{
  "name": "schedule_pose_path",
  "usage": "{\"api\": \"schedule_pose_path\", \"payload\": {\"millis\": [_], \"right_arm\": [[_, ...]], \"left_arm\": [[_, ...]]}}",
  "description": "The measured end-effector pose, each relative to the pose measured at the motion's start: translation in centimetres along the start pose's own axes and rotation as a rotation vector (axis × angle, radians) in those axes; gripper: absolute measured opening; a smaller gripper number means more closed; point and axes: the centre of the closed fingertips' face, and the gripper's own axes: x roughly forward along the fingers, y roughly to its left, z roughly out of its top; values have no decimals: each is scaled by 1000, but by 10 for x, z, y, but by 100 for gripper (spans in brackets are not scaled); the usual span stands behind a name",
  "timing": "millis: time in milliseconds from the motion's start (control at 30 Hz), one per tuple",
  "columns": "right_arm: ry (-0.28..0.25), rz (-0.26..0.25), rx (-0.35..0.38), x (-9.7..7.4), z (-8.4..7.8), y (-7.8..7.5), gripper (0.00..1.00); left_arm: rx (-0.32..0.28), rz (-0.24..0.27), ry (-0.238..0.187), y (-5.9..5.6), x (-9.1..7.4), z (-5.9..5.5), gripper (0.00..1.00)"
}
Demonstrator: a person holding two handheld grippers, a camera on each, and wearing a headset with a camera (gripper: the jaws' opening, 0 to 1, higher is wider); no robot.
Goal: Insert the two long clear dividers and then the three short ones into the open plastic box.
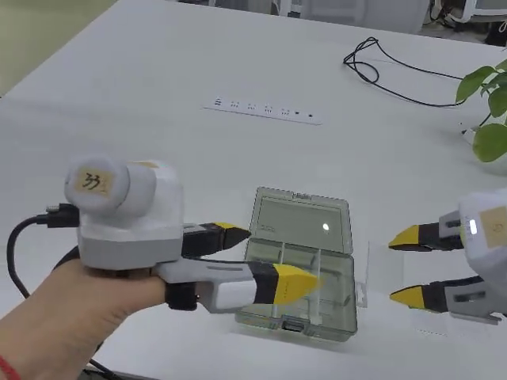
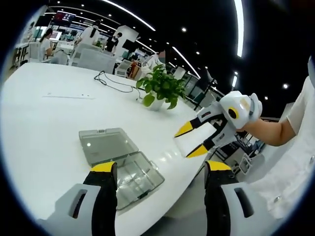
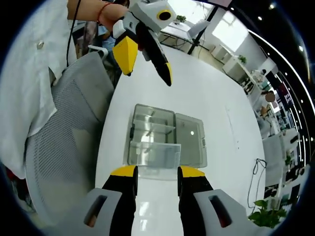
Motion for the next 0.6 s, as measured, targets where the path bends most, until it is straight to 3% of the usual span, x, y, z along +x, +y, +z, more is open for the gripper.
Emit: {"api": "schedule_pose_path", "payload": {"millis": [167, 333, 433, 600], "right_arm": [[-4, -12, -23, -4, 11, 2, 33], [-6, -25, -50, -9, 22, 4, 33], [-5, -28, -59, -11, 27, 5, 33], [-15, -37, -51, -15, 35, 4, 33]], "left_arm": [[-37, -39, 21, -10, 9, -4, 63], [-152, -86, 22, -22, 16, -6, 54], [-177, -105, 7, -26, 20, -3, 47], [-192, -127, 24, -34, 27, -6, 41]]}}
